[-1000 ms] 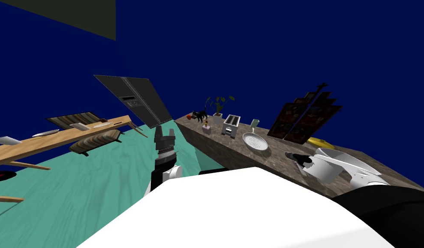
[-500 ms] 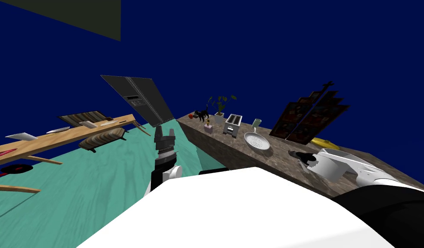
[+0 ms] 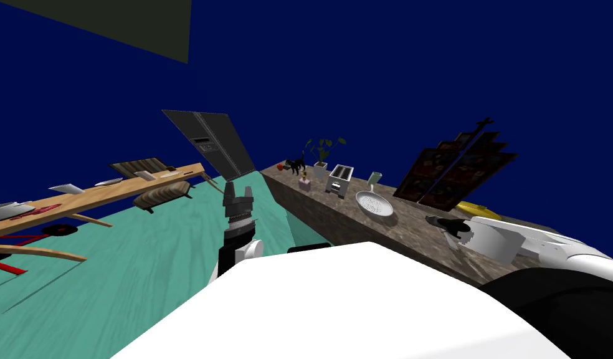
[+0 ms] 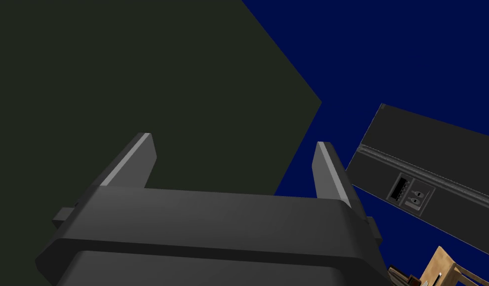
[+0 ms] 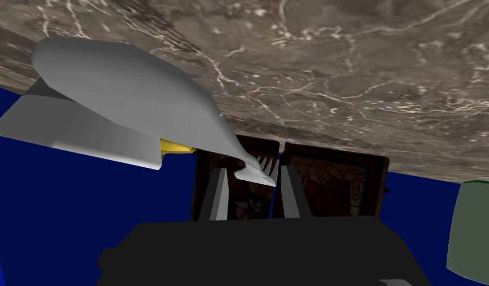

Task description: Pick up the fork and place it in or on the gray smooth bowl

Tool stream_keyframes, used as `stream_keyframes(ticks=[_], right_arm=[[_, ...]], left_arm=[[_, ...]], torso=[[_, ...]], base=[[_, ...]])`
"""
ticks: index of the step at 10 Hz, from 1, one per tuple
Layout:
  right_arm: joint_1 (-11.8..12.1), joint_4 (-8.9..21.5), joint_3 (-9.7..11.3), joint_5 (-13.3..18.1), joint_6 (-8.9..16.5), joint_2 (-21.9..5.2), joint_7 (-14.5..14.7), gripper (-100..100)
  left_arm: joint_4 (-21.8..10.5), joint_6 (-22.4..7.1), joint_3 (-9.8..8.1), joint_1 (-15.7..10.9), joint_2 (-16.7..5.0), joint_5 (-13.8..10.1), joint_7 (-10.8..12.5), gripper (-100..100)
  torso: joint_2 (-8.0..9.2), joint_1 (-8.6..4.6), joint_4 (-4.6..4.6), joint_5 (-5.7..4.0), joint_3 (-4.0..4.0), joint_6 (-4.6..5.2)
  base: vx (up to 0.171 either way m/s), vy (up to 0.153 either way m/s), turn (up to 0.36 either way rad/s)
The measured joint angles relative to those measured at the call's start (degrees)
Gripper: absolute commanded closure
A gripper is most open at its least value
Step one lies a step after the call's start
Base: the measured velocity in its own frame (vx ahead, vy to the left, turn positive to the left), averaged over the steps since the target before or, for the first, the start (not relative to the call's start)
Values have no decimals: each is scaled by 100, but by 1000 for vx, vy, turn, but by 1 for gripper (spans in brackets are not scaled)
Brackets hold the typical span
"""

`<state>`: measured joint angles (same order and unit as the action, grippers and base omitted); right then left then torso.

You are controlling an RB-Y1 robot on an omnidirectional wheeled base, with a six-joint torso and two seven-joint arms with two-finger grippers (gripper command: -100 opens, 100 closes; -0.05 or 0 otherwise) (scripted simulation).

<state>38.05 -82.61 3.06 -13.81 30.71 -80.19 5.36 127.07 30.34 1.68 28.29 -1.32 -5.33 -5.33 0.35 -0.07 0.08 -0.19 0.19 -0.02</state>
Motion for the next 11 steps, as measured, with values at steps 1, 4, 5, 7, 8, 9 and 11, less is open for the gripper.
stream_keyframes(ticks=[1, 4, 5, 7, 8, 9, 11], right_arm=[[10, 45, 31, -31, -26, -90, -49, 100], [133, 153, 103, -190, -120, -445, -208, 100], [237, 171, 88, -229, -172, -568, -290, 100], [307, 242, 180, -398, -253, -815, -423, 100], [290, 294, 277, -544, -300, -947, -463, 100], [293, 316, 344, -672, -334, -1060, -507, 100], [240, 383, 514, -914, -399, -1213, -551, 100]], left_arm=[[0, 0, 0, 0, 0, 0, 0, 0], [0, 0, 0, 0, 0, 0, 0, 0], [0, 0, 0, 0, 0, 0, 0, 0], [0, 0, -1, 0, -1, 0, 0, 0], [0, 0, -1, 0, -1, 0, 0, 0], [0, 0, -1, 0, -1, 0, 0, 0], [0, 0, -1, 0, -1, 0, 0, 0]], torso=[[-3, -4, -1, -2, -2, 0], [3, -4, -1, 0, 1, -4], [8, -6, -1, -1, 3, 2], [6, -22, 0, -4, 3, -2], [9, -36, 0, -6, 4, -2], [15, -43, 2, -10, 8, 3], [17, -58, 3, -13, 10, 7]], base=[[-36, 5, 62], [-62, -1, 91], [-74, -29, 106], [-75, -66, 106], [-96, -93, 81], [-89, -104, 49], [-80, -122, 50]])
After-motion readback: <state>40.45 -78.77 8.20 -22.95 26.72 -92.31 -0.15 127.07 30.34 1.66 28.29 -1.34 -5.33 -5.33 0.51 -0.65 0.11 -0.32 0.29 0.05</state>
